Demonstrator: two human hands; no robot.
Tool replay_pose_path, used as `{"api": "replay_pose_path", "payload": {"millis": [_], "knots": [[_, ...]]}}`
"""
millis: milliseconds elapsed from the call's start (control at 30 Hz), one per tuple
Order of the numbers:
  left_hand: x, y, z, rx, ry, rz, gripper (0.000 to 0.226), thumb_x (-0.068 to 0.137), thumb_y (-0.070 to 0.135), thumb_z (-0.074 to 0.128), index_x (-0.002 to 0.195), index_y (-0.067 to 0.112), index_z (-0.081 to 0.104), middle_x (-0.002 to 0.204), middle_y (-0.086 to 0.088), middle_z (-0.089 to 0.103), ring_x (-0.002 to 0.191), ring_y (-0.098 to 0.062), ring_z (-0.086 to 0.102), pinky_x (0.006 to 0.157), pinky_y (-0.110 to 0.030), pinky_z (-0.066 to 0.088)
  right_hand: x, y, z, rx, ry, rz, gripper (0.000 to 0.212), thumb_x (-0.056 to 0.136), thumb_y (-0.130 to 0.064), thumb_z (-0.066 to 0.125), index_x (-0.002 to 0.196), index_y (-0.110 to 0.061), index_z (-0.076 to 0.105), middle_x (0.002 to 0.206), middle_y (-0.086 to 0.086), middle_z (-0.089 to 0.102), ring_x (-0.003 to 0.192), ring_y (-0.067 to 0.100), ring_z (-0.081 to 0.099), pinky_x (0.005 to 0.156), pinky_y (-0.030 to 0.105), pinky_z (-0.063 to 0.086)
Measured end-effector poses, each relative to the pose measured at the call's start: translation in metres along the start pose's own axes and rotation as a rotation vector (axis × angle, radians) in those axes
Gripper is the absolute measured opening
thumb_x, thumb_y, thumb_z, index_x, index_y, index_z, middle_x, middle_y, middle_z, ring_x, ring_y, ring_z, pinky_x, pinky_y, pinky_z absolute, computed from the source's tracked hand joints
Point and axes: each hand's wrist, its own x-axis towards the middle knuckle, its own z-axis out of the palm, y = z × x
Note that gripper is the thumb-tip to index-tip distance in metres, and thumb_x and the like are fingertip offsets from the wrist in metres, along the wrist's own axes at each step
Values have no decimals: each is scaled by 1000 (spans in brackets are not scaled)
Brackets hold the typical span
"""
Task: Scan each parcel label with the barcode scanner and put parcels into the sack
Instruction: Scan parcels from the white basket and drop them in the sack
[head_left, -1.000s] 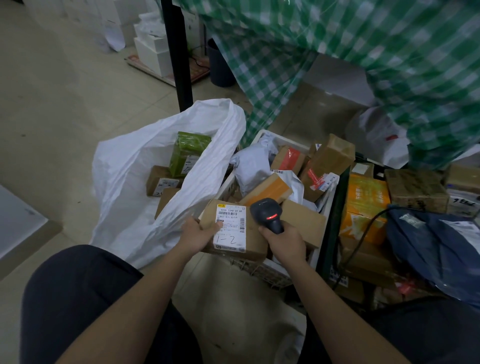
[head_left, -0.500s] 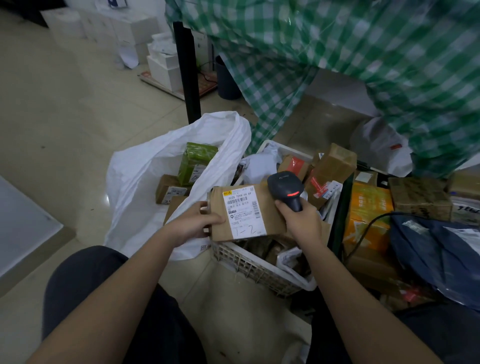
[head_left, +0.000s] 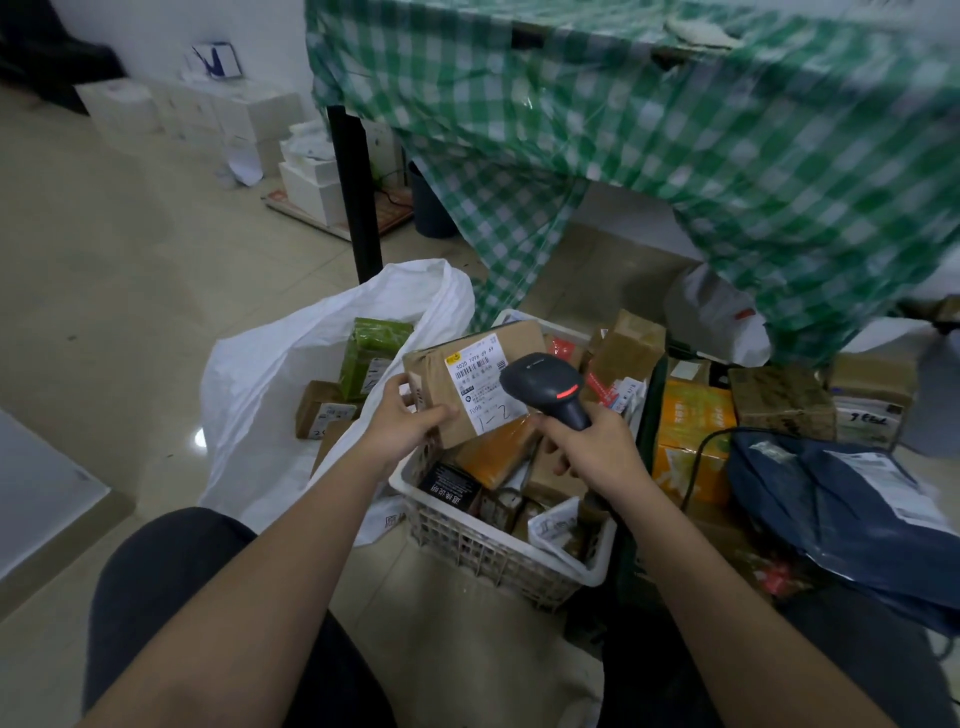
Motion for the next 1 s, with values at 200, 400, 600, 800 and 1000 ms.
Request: {"api": "replay_pose_path", "payload": {"millis": [200,400,600,800,1000], "knots": [[-7,9,7,-6,-5,31,84,78,9,77,144,18,26,122,-4,46,110,-24,53,87,-39,53,-12,-4,-8,-54,-49,-19,28,83,-39,69,76,-12,63,58,7,65,46,15,61,63,37,52],[-9,11,9,24,-8,44,84,79,10,77,145,18,26,120,-2,45,108,-23,51,91,-42,52,-18,-8,-9,-38,-74,-28,27,84,-36,69,77,-11,62,56,3,61,46,15,59,61,36,51],[-9,10,5,16,-17,54,82,79,11,76,144,19,27,123,-3,46,107,-23,52,88,-39,53,-16,-11,-7,-44,-84,-29,27,84,-35,69,73,-11,61,55,6,61,47,16,59,59,34,49],[-5,9,-13,-8,27,100,83,82,10,74,147,18,24,124,-1,48,94,-11,55,71,-26,52,-9,-22,8,89,-79,-56,17,86,-24,69,92,-9,63,66,7,60,51,16,56,52,28,45],[3,14,-61,-64,199,196,69,80,9,75,138,21,40,122,1,62,109,-14,61,87,-38,56,15,-40,46,126,-15,-85,13,85,-25,70,88,-19,60,70,7,62,56,18,57,54,29,47]]}}
